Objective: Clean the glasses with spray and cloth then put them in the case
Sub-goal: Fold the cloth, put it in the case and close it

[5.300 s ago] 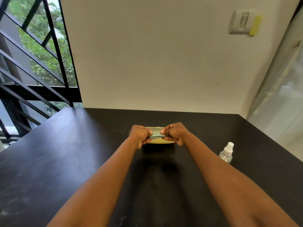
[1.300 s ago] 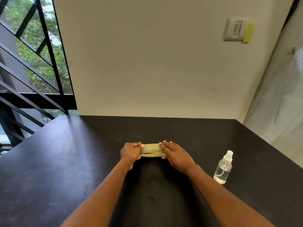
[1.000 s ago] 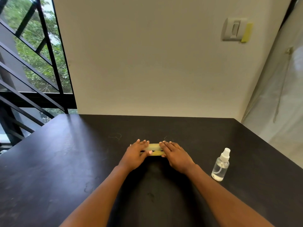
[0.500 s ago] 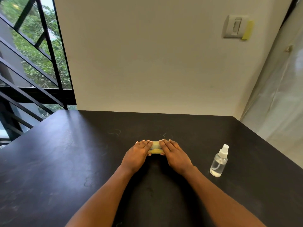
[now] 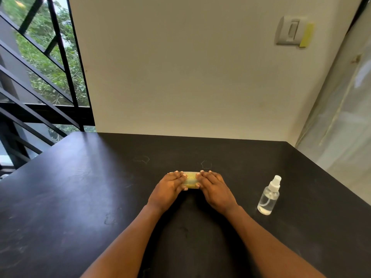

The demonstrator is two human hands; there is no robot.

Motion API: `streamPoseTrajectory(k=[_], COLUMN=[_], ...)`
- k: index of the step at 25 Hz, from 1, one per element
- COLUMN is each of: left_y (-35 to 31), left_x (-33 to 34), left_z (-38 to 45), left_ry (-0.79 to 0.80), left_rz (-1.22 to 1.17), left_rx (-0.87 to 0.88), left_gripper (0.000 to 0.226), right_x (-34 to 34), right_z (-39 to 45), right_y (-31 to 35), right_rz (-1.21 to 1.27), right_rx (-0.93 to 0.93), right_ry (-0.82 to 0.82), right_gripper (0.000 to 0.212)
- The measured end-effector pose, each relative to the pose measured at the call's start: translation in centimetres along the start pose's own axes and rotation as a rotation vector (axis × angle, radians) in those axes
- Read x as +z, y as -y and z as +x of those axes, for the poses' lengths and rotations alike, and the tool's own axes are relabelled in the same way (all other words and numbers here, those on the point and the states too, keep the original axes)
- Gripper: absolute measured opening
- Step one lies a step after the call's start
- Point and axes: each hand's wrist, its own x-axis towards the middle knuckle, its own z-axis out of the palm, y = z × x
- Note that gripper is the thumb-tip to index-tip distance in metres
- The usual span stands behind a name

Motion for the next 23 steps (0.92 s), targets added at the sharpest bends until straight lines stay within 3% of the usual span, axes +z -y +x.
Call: streamPoseTrajectory(k=[3,6,9,12,16,23], left_y=[-0.6,-1.3,-1.5,-1.2,-0.7,-1.3], left_x=[0.0,-0.2,-0.1,-0.2,-0.4,-2.1], left_z=[0.0,0.5,0.7,0.9,0.3,-1.5], left_ry=[-0.165,-0.272,-0.254,-0.255,-0.293,-0.275], left_rz=[-0.209,-0.441,-0.724,-0.935,-1.078,-1.124], left_rx=[-0.165,-0.516,-0.787,-0.928,-1.031,-1.07], left_gripper=[0.029,0.029,0.047,0.057,0.038,0.015], right_x=[0.1,-0.6,-1.2,-1.5,-2.5,-3.8], right_z=[0.7,1.4,1.3,1.5,0.9,-1.1], right_y=[0.6,1.1,2.0,2.8,3.0,3.6], right_rz=[0.218,0.396,0.716,0.94,1.018,1.011], right_rx=[0.132,0.38,0.766,1.002,1.094,1.059], right_ry=[-0.116,-0.141,-0.198,-0.243,-0.295,-0.365], right_gripper=[0.038,0.023,0.036,0.041,0.033,0.02])
